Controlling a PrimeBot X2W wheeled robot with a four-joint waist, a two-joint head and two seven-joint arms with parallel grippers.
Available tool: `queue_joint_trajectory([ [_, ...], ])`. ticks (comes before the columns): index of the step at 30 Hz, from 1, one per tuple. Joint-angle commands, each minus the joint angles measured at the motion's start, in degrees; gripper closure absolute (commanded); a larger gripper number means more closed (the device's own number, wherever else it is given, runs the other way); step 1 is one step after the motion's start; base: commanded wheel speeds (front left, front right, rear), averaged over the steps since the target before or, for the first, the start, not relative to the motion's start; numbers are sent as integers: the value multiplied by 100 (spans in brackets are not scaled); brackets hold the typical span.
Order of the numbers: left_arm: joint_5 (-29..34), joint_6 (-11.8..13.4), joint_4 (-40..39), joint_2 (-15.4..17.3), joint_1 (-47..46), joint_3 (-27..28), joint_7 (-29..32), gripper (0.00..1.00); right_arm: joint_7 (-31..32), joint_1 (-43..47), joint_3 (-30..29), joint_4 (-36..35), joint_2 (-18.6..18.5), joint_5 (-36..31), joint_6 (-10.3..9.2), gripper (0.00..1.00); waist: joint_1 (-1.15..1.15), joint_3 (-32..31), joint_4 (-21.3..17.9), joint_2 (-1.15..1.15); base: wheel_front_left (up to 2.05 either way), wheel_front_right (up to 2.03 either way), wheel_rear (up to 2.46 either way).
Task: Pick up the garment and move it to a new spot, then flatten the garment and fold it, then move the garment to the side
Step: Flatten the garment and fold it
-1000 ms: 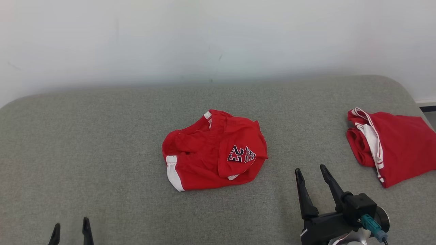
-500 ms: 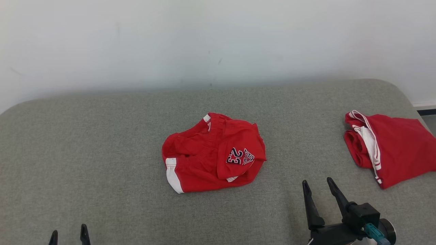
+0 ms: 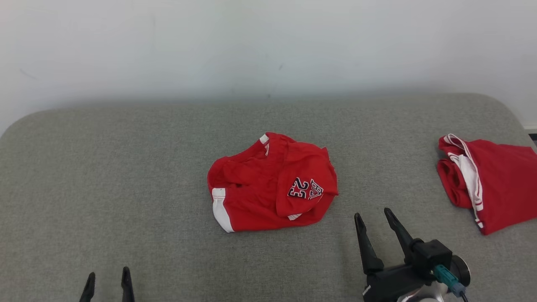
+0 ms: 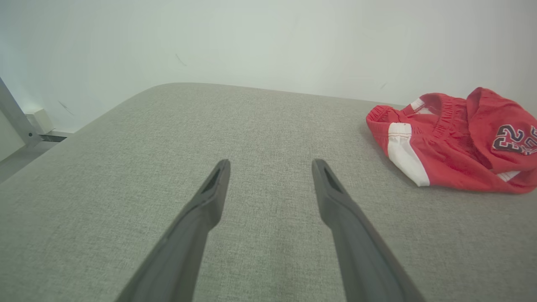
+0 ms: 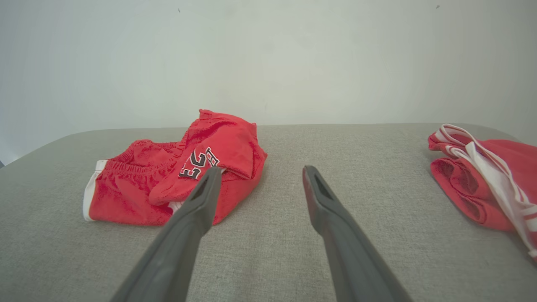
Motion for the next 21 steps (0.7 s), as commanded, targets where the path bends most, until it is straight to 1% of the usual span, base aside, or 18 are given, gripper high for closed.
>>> queue_joint_trajectory([
  [1,-32,6,-5,-8,-106,-117,-17,0,1,-197,142,-17,8,-15,-16,0,0,175,227,0,0,0,0],
  [4,-79,6,29,-5,-181,-341,-17,0,1,-434,320,43,10,-110,-16,0,0,300,459,0,0,0,0],
  [8,-154,6,96,-5,-227,-463,-18,0,1,-674,475,234,10,-264,-16,0,0,400,666,0,0,0,0],
  [15,-338,7,220,-5,-365,-671,-18,0,2,-1221,749,1006,10,-481,-16,0,0,649,1107,0,0,0,0],
  [18,-396,6,248,-6,-425,-764,-18,0,1,-1417,708,1450,5,-647,-16,0,0,759,1283,0,0,0,0],
  [21,-463,9,273,-6,-435,-770,-17,0,1,-1507,624,1631,8,-770,-16,0,0,808,1338,0,0,0,0],
])
